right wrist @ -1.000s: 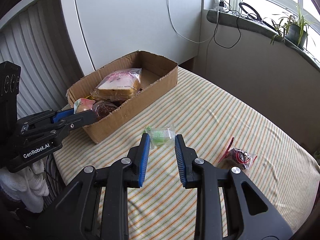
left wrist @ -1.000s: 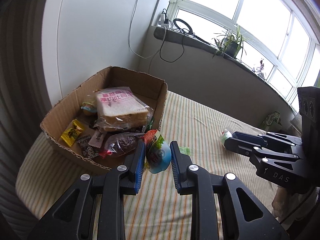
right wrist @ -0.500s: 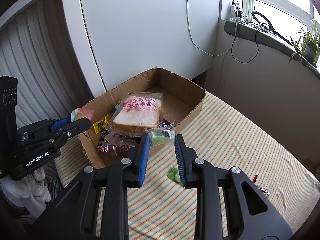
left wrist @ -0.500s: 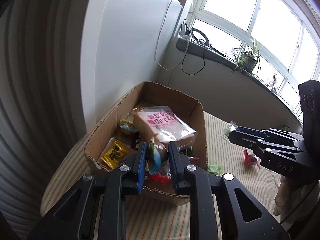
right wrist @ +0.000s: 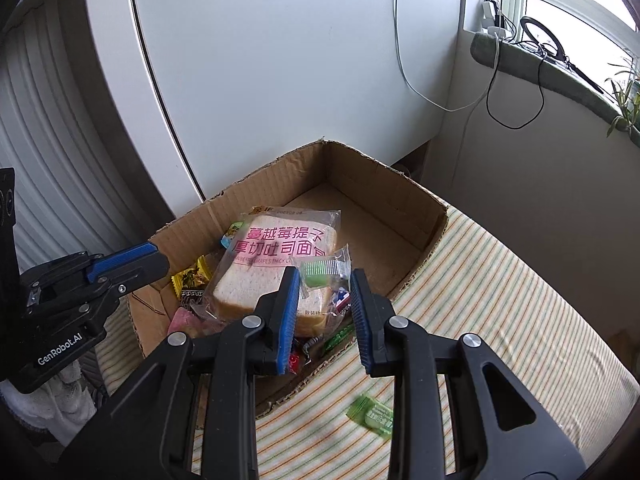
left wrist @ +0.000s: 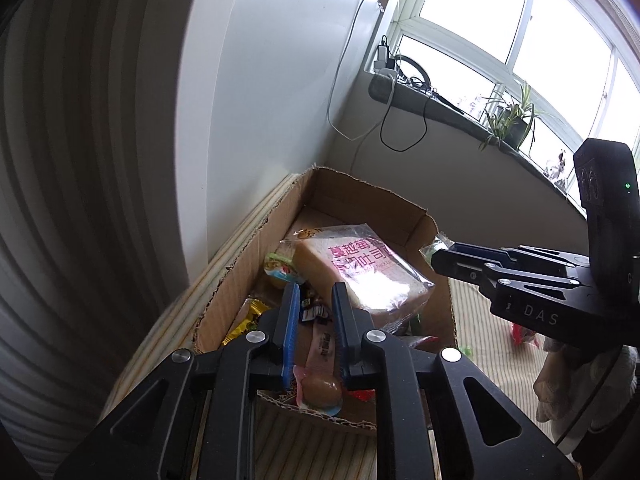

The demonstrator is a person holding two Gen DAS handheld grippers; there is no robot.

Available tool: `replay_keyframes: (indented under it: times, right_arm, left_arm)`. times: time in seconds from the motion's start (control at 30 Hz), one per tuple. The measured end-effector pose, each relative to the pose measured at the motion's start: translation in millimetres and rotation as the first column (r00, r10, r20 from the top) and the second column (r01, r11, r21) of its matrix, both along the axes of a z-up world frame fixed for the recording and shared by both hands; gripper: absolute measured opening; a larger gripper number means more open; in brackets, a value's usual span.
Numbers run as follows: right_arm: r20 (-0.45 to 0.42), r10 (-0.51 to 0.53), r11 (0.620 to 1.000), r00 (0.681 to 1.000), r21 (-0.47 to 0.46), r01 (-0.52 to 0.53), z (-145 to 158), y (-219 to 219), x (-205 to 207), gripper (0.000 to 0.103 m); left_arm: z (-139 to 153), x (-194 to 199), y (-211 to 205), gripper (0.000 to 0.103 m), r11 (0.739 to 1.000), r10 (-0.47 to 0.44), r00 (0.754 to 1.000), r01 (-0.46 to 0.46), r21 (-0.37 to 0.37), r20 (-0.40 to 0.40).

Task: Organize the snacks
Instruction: 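Carry the jelly cup into the box and open the left gripper, then withdraw the left gripper from the box toward the green candy packet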

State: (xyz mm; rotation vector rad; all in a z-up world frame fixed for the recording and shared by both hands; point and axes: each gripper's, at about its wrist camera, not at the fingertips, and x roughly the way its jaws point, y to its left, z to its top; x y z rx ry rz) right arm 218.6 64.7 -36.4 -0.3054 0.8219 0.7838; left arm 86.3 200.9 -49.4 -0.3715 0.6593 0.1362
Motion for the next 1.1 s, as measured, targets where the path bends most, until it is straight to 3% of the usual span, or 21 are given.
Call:
replay_keyframes:
  times: [0.07, 0.23, 0.47, 0.53, 0.6, 0.87, 1.1]
  right_arm:
    - [-0.008, -0.004, 1.000, 1.000, -0.001, 0.004, -3, 3, 4, 0.029]
    - [0.004, -0.004, 1.000, 1.000, -0.001, 0.004, -5, 5, 4, 0.058]
    - [0.005, -0.014, 1.000, 1.000, 0.006, 0.014, -2, 1, 3, 0.059]
    - [0.011, -0.018, 1.000, 1.000, 0.009, 0.018, 0, -2, 1, 0.069]
    - [0.021, -0.022, 1.000, 1.000, 0.018, 0.022, 3, -6, -1, 0.072]
    - [0.037, -0.039, 0.999, 0.999, 0.026, 0.038, 15, -33, -10, 0.072]
    - [0.049, -0.107, 0.994, 0.993, 0.038, 0.105, 27, -83, -15, 0.076]
  left_arm:
    - [-1, 2, 2, 0.015, 1.000, -0.002, 1.000, 0.002, -0.006, -0.006]
    - [-3, 1, 2, 0.016, 1.000, -0.001, 1.000, 0.001, -0.011, -0.011]
    - [-3, 4, -1, 0.024, 1.000, -0.006, 1.000, 0.006, -0.005, -0.015]
    - [-2, 3, -3, 0.029, 1.000, -0.005, 1.000, 0.005, 0.000, -0.014]
    - [-1, 2, -4, 0.037, 1.000, -0.004, 1.000, 0.004, -0.002, -0.012]
    - [6, -1, -12, 0.043, 1.000, -0.011, 1.000, 0.011, -0.002, -0.003]
    - [12, -5, -26, 0.043, 1.000, -0.029, 1.000, 0.029, 0.002, 0.005]
